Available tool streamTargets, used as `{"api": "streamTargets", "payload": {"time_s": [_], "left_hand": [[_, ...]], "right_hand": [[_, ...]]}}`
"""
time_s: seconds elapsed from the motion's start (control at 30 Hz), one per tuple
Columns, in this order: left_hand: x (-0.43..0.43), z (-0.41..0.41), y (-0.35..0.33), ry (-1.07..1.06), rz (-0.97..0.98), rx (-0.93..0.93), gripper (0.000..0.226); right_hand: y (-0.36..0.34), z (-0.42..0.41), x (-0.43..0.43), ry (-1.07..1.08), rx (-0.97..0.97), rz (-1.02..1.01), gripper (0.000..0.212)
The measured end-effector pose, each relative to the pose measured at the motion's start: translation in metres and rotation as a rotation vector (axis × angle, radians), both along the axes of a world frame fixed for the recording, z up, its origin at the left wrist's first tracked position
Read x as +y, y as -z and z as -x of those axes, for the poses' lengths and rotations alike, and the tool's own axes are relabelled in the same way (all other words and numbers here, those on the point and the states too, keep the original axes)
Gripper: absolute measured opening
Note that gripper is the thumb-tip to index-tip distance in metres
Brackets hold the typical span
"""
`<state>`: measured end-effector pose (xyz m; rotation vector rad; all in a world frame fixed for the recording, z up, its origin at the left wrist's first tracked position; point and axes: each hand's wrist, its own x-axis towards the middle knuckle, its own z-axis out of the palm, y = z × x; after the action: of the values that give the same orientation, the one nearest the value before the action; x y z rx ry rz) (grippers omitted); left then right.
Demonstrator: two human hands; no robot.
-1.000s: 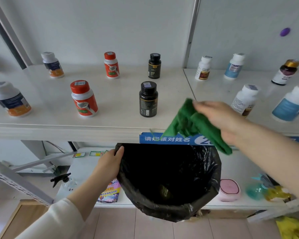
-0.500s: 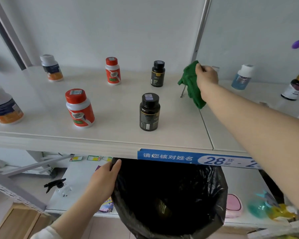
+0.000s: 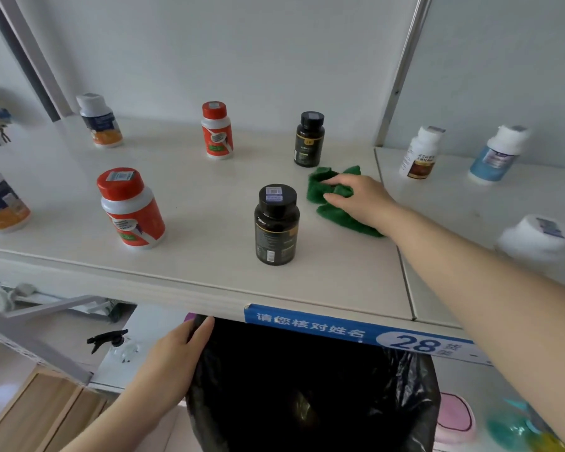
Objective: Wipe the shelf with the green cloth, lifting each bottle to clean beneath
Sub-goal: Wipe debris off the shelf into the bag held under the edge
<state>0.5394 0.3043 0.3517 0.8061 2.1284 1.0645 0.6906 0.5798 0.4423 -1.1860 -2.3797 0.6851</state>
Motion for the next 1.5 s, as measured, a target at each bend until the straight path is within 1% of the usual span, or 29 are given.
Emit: {"api": "streamTargets", "payload": {"time_s": [0.13,0.23,0.3,0.37,0.4,0.47,0.53,0.57,0.67,0.7,0.77,0.83,0.93,1.03,1.17,1.27,1.37,1.47,1.5], "left_hand": [[0.003,-0.001,-0.002,0.037,0.018,0.024,0.031],[0.004,-0.001,-0.002,0.059,0.016,-0.003,0.032],[0.005,-0.003,-0.001,0.078,0.024,0.024,0.033],[0.005,-0.007,-0.002,0.095,0.035,0.053,0.033],[0.004,-0.010,-0.002,0.107,0.040,0.061,0.035],[0.004,-0.019,-0.002,0.144,0.050,0.074,0.040],[0.006,-0.029,-0.002,0.187,0.047,0.089,0.043],[0.007,-0.035,-0.002,0.208,0.044,0.097,0.042],[0.010,-0.051,-0.001,0.254,0.049,0.126,0.035],[0.010,-0.056,0.000,0.263,0.050,0.117,0.034],[0.013,-0.066,0.002,0.286,0.046,0.096,0.034],[0.016,-0.076,0.000,0.312,0.047,0.107,0.035],[0.025,-0.092,0.001,0.314,0.035,0.107,0.035],[0.035,-0.109,0.001,0.290,0.035,0.092,0.031],[0.048,-0.132,0.001,0.238,0.029,0.031,0.023],[0.052,-0.152,0.001,0.145,0.022,0.012,0.016],[0.056,-0.166,0.002,0.071,0.034,0.079,0.018],[0.056,-0.174,0.003,-0.023,0.019,0.034,0.016],[0.055,-0.174,0.004,-0.045,0.033,0.027,0.024]], "right_hand": [[0.000,-0.014,-0.059,0.008,0.038,-0.022,0.026],[-0.002,-0.035,-0.114,-0.044,0.060,-0.019,0.024],[-0.003,-0.052,-0.148,-0.073,0.054,-0.018,0.022],[-0.005,-0.068,-0.177,-0.095,0.026,0.013,0.018],[-0.007,-0.075,-0.187,-0.113,0.036,0.061,0.014],[-0.012,-0.084,-0.199,-0.099,0.154,0.177,0.015],[-0.013,-0.093,-0.205,0.035,0.372,0.268,0.015],[-0.012,-0.097,-0.207,0.097,0.440,0.300,0.013],[-0.008,-0.110,-0.214,0.179,0.442,0.362,0.011],[-0.010,-0.116,-0.215,0.204,0.470,0.363,0.011],[-0.017,-0.129,-0.213,0.194,0.489,0.376,0.012],[-0.026,-0.145,-0.212,0.160,0.464,0.398,0.014],[-0.052,-0.172,-0.202,0.171,0.564,0.358,0.015],[-0.094,-0.203,-0.177,0.136,0.669,0.353,0.016],[-0.147,-0.239,-0.118,0.085,0.675,0.300,0.015],[-0.169,-0.256,-0.065,0.076,0.617,0.257,0.013],[-0.166,-0.265,-0.011,0.113,0.562,0.259,0.012],[-0.135,-0.266,0.035,0.200,0.494,0.334,0.023],[-0.123,-0.265,0.047,0.247,0.477,0.367,0.026]]}}
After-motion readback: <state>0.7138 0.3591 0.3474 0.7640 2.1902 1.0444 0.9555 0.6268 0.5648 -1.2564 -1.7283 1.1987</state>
